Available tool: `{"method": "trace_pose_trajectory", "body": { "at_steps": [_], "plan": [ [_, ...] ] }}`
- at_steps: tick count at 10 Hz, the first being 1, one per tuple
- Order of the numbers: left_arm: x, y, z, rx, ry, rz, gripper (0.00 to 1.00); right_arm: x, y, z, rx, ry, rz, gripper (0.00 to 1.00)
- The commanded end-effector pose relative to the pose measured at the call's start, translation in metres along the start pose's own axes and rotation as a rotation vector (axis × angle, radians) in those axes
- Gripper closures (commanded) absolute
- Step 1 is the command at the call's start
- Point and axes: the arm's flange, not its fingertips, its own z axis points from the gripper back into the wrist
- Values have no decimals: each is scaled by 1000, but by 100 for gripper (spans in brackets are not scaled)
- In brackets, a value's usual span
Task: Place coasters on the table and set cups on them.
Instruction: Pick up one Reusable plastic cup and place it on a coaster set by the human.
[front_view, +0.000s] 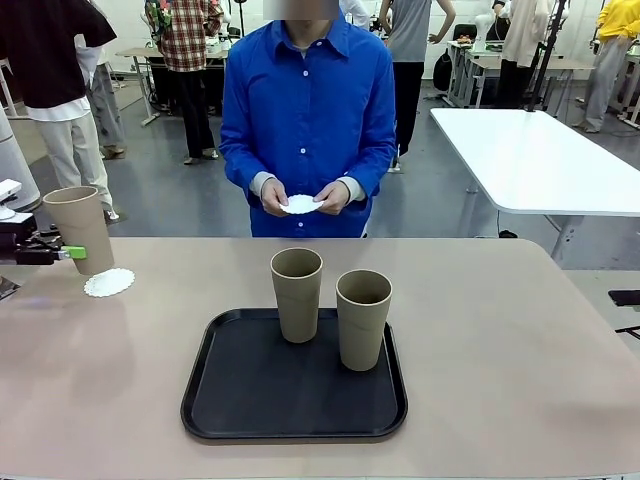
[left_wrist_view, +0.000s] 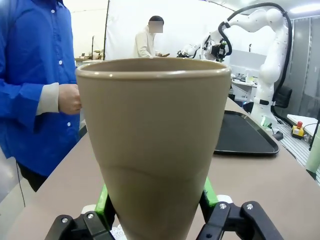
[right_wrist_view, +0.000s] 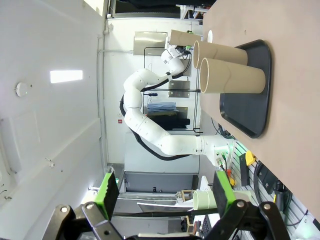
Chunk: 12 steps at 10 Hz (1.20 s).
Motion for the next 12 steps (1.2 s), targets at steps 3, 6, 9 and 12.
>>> {"method": "trace_pose_trajectory", "body": {
  "at_steps": [3,6,9,12],
  "plan": [
    [-5,11,-13,24,-8,-67,17,1,1,-1,12,-1,6,0],
    [-7,7,-13,7,-8,-37,17,1,1,-1,12,-1,6,0],
    [-7,7,-13,7,-8,-37,17,1,1,-1,12,-1,6,0],
    [-17,7,-9,-68,-13,-81,17,1,1,-1,12,-1,6,0]
  ]
}}
